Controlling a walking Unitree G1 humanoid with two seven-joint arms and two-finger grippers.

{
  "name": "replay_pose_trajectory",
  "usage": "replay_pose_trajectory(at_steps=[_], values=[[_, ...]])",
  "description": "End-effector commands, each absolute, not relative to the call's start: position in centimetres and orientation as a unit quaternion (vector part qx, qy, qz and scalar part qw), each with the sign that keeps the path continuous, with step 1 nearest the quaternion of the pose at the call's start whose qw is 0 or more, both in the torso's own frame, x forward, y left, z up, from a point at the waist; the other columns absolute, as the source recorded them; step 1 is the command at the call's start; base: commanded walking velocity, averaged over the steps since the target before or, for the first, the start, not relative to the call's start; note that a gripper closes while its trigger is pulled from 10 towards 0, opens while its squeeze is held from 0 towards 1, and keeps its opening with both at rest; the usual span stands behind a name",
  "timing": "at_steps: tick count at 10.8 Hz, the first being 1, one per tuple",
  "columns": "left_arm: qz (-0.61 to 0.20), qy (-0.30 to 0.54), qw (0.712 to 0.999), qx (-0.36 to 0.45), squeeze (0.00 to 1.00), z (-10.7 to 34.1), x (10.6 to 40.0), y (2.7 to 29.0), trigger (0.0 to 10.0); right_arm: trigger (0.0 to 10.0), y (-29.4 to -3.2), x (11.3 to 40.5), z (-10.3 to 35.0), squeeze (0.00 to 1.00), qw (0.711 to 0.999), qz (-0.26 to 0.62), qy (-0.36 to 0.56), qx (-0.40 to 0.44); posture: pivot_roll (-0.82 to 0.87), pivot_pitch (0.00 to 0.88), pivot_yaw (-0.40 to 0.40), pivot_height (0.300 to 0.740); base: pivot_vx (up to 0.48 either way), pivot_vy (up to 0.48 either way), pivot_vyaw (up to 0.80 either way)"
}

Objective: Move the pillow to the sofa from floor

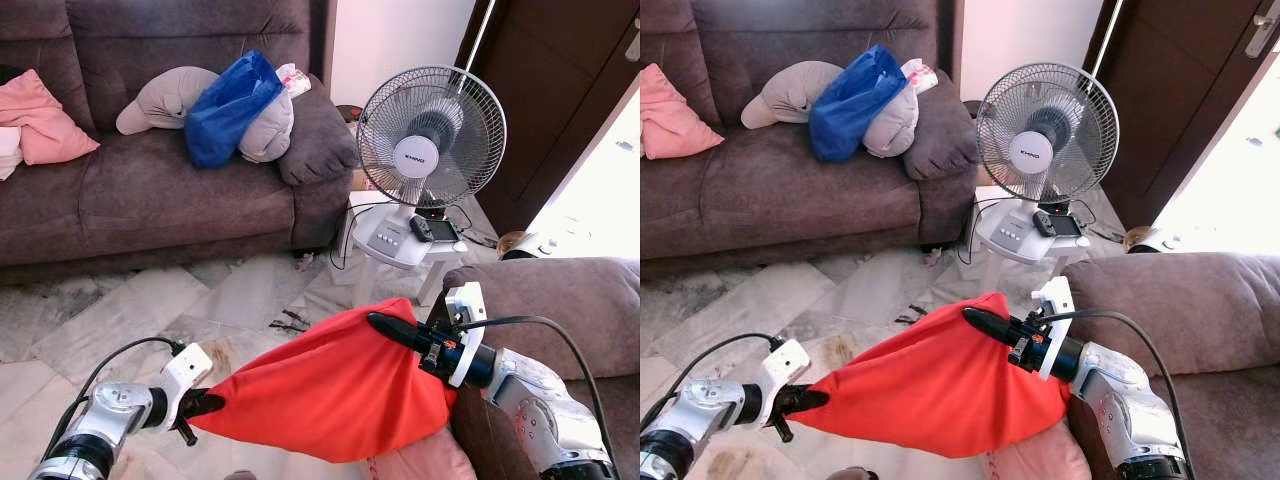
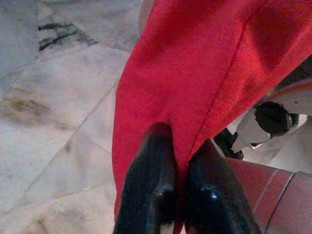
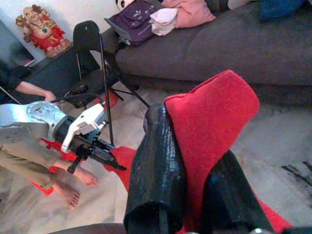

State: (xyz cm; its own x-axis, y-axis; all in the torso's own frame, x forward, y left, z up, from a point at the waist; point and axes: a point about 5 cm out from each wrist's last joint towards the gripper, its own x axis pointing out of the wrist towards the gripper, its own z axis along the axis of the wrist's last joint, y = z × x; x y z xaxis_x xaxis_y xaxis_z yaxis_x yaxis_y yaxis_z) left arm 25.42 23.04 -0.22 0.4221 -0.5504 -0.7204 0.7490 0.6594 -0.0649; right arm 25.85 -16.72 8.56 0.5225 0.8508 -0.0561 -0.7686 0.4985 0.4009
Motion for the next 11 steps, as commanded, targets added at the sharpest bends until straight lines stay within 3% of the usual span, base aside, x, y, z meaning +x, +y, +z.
replay_pose_trajectory(at_steps=[1,6,7,8,9,10,11], values=[[-0.396,0.369,0.831,0.125,0.00,-0.1,25.6,22.9,0.0,10.0,-16.7,26.5,10.4,0.00,0.858,0.485,0.084,0.148,0.03,0.000,-0.086,0.740,0.000,0.000,0.00],[-0.406,0.353,0.837,0.101,0.00,0.0,25.3,22.6,0.0,10.0,-16.6,26.5,10.2,0.00,0.857,0.486,0.086,0.147,0.03,0.000,-0.080,0.740,0.000,0.000,0.00],[-0.369,0.331,0.858,0.130,0.00,0.1,25.9,22.6,0.0,10.0,-16.7,26.7,9.8,0.00,0.864,0.475,0.089,0.139,0.04,0.000,-0.074,0.740,0.000,0.000,0.00],[-0.307,0.284,0.891,0.175,0.00,0.4,26.9,22.2,10.0,10.0,-17.7,28.4,8.3,0.00,0.915,0.374,0.107,0.107,0.04,0.000,-0.070,0.740,0.000,0.000,0.00],[-0.253,0.252,0.917,0.179,0.00,0.5,27.3,22.0,10.0,10.0,-19.2,29.6,6.6,0.00,0.951,0.266,0.138,0.072,0.04,0.000,-0.066,0.740,0.000,0.000,0.00],[-0.189,0.227,0.937,0.187,0.00,0.4,27.4,21.8,10.0,10.0,-21.0,29.7,4.5,0.00,0.968,0.163,0.186,0.046,0.04,0.000,-0.067,0.740,0.000,0.000,0.00],[-0.135,0.205,0.951,0.187,0.00,0.5,27.4,21.8,10.0,10.0,-21.6,29.2,3.4,0.00,0.970,0.125,0.203,0.048,0.05,0.000,-0.066,0.740,0.000,0.000,0.00]])
